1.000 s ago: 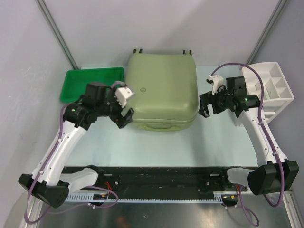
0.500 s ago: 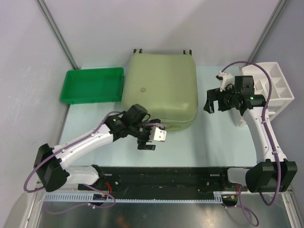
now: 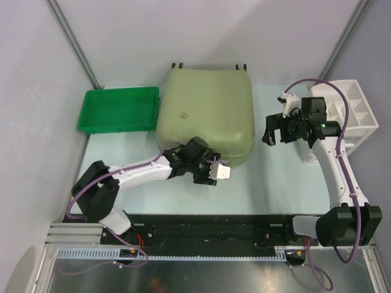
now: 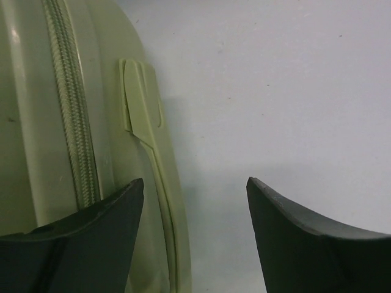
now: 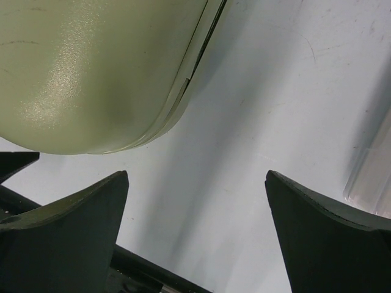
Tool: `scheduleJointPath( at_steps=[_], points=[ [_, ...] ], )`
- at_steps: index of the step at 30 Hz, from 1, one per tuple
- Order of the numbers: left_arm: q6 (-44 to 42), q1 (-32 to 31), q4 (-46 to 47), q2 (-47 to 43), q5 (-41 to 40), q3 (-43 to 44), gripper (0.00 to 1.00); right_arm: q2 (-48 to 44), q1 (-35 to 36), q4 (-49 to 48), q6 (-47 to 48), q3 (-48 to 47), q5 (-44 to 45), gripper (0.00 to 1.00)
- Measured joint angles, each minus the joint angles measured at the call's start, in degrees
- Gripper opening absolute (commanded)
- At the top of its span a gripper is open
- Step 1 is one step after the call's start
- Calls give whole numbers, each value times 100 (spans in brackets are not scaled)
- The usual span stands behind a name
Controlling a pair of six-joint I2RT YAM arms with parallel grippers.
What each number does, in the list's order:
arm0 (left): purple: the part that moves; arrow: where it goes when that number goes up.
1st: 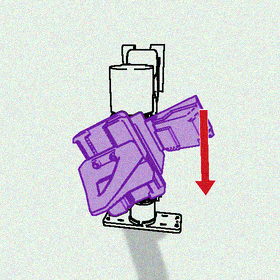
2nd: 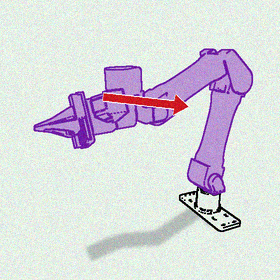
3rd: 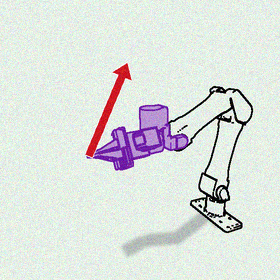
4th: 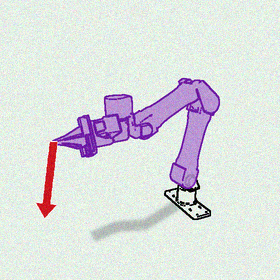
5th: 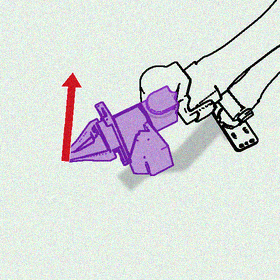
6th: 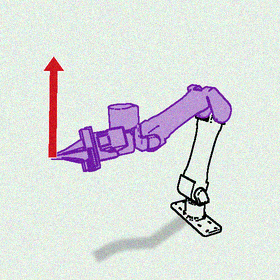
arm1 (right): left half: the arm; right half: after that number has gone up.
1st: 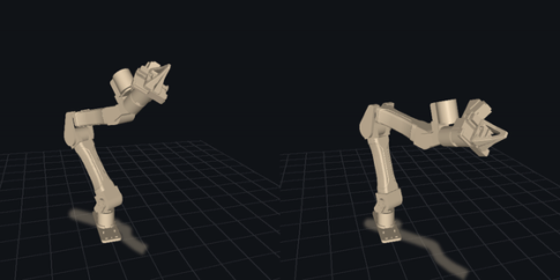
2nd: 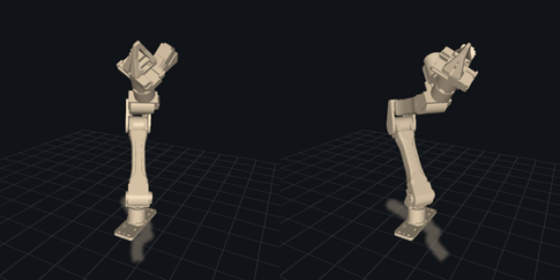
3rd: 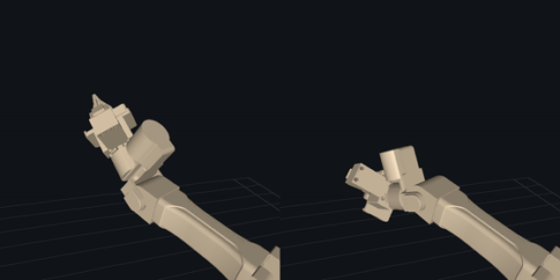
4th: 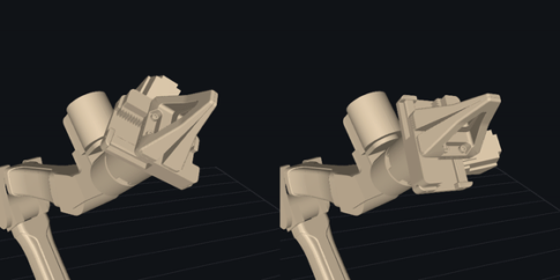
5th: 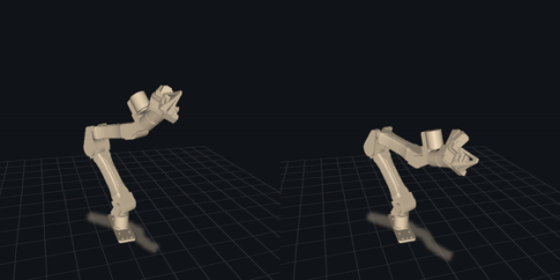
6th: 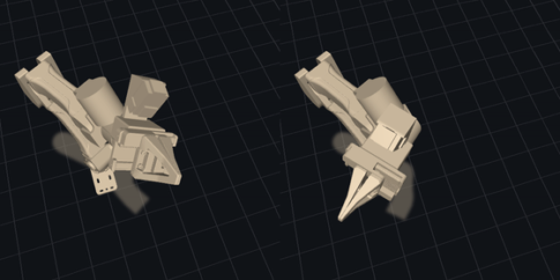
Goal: Open, take out, and arrange the luggage
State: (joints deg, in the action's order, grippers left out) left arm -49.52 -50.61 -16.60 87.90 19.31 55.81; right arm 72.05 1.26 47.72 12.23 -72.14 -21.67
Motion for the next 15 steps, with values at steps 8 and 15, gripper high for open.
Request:
scheduleJointPath(
  at_steps=[8, 15],
  points=[
    [140, -118, 514, 584, -498, 0, 51, 11, 0, 0, 17, 0, 87, 100],
    [-197, -278, 1091, 560, -909, -299, 10, 66, -37, -70, 232, 9, 166, 100]
  ],
)
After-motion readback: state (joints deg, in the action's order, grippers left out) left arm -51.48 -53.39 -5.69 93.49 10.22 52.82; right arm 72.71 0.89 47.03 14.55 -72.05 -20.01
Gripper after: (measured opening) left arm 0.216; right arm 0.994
